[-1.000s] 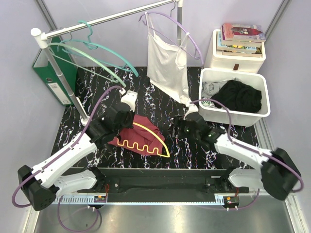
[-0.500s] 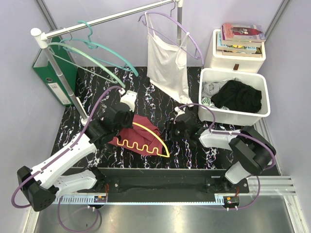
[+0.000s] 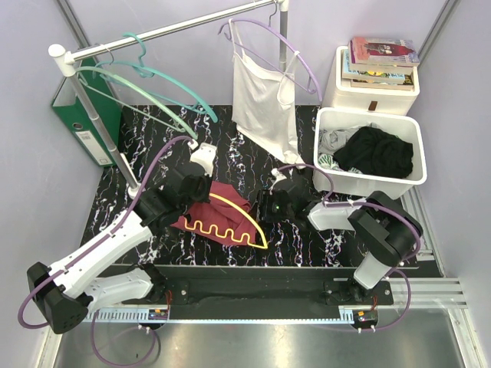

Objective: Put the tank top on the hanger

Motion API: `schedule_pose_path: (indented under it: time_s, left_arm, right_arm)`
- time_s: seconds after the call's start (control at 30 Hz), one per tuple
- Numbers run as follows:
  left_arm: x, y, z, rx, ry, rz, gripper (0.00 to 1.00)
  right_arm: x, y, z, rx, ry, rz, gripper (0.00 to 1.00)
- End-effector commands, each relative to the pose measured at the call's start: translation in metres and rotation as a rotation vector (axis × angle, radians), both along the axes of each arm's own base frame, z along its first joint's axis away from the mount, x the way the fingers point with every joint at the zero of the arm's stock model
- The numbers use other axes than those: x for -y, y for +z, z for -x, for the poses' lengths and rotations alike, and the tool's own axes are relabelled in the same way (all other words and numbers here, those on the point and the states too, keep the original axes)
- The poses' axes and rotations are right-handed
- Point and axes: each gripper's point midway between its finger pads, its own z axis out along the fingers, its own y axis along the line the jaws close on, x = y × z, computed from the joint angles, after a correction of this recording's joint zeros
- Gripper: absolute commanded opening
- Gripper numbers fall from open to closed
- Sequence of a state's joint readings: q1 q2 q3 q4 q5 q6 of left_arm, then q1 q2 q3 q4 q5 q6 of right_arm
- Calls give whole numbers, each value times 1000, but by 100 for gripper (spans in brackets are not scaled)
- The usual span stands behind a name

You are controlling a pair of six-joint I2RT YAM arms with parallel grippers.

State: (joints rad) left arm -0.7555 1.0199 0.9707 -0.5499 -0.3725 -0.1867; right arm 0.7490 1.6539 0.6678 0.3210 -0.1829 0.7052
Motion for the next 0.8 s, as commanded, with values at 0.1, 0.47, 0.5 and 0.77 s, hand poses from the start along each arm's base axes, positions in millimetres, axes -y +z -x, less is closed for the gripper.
schedule_pose_path:
  time_s: [0.1, 0.47, 0.5, 0.77]
  left_arm:
    - [6, 19, -5, 69, -13, 48, 0]
    - [0, 19, -7, 83, 4, 23, 0]
    - [-4, 19, -9, 91, 20, 8, 0]
    - [-20, 27, -13, 136, 90, -22, 0]
  right_arm:
    - [-20, 5, -7, 23, 28, -43, 54]
    - [-18, 5, -10, 31, 30, -12, 0]
    - [-15, 5, -8, 32, 31, -1, 0]
    - [19, 34, 22, 59, 31, 19, 0]
